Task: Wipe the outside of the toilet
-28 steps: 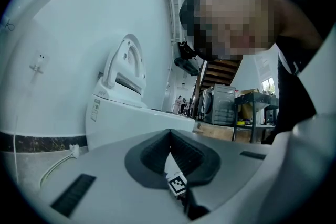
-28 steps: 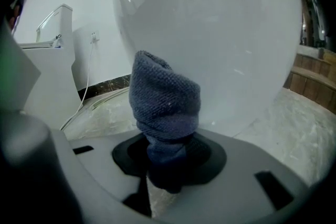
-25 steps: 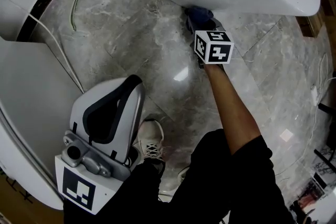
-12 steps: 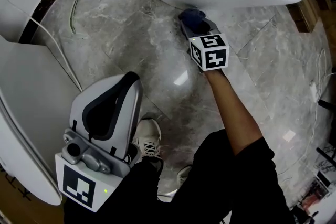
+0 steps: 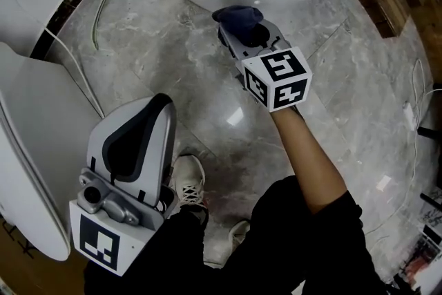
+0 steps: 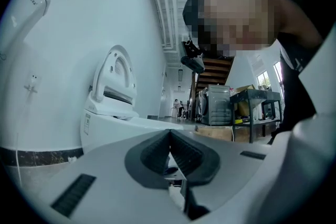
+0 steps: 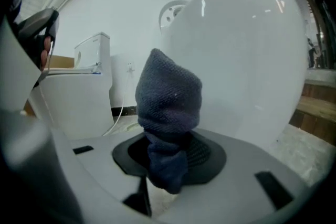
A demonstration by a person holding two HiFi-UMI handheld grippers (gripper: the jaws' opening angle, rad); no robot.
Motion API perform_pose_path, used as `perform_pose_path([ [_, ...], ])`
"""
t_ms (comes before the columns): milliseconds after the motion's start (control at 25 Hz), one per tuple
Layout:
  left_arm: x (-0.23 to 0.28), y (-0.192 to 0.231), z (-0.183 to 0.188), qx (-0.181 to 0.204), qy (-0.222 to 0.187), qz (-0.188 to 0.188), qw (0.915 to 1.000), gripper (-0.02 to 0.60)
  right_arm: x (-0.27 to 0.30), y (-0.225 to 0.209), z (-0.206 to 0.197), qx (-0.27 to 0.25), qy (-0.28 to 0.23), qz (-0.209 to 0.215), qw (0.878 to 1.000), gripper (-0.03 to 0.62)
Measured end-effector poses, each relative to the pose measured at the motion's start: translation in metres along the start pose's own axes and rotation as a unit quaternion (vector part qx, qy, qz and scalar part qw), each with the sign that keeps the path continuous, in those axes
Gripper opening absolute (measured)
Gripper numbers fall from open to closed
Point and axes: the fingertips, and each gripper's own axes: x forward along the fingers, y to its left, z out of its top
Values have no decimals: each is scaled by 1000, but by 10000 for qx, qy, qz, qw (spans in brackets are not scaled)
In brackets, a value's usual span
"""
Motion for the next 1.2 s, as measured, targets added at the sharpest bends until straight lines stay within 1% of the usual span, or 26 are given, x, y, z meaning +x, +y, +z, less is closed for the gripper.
perform_pose_path([
  [120,-2,-6,4,64,-26,-17,10000,9,-13,4,28,103,-304,57,9995,121],
  [240,-3,-9,5,117,-37,-21,9999,11,-22,7,56,56,-620,88,9980,121],
  [520,-2,-7,3,50,0,-1,10000,9,-47,22,123,86,-1357,328,9902,121],
  [640,1,-4,0,25,29,-24,10000,9,-49,26,143,88,-1582,397,9866,121],
  [760,5,-3,-4,-22,60,-66,10000,9,-47,26,150,173,-1684,421,9847,121],
  [920,7,0,-6,-19,87,-76,9999,9,-40,22,149,446,-1671,451,9839,121],
  [1200,8,3,-10,-66,108,-73,9999,9,-23,14,127,902,-1338,423,9860,120],
])
